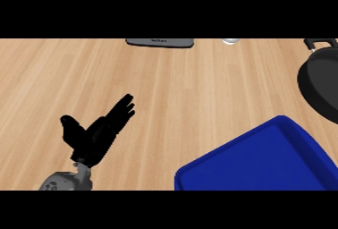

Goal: Pick the squash from the tray and place it in the pot

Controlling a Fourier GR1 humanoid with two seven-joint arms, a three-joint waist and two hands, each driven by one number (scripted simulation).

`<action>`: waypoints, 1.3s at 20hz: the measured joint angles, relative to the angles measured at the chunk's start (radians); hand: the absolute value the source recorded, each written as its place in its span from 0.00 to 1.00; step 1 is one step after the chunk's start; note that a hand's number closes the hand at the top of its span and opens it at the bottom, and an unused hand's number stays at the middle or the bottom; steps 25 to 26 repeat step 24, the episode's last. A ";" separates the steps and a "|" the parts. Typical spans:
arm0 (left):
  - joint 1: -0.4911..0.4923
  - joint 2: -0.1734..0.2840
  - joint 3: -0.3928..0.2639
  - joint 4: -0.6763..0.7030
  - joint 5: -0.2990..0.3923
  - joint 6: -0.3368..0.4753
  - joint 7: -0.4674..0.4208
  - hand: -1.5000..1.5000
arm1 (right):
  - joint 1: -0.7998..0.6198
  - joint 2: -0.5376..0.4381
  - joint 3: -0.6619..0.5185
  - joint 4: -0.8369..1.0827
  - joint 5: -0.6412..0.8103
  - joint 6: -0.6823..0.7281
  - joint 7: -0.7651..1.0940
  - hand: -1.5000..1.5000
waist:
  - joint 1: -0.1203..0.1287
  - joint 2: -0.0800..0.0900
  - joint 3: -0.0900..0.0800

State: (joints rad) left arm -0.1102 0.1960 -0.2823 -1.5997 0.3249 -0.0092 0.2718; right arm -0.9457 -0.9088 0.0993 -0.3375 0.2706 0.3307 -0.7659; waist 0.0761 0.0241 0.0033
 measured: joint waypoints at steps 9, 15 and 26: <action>0.028 0.002 0.002 -0.012 -0.010 -0.010 -0.018 0.50 | -0.045 0.151 -0.043 0.160 -0.033 0.072 0.054 0.00 | -0.002 0.001 0.001; 0.036 0.003 0.004 -0.020 -0.010 -0.018 -0.018 0.50 | -0.083 0.185 -0.117 0.214 -0.105 0.135 0.097 0.00 | -0.001 0.005 0.002; 0.043 0.012 0.021 -0.030 -0.003 -0.031 -0.016 0.50 | -0.078 0.142 -0.210 0.239 -0.183 0.099 0.094 0.00 | 0.002 0.012 0.003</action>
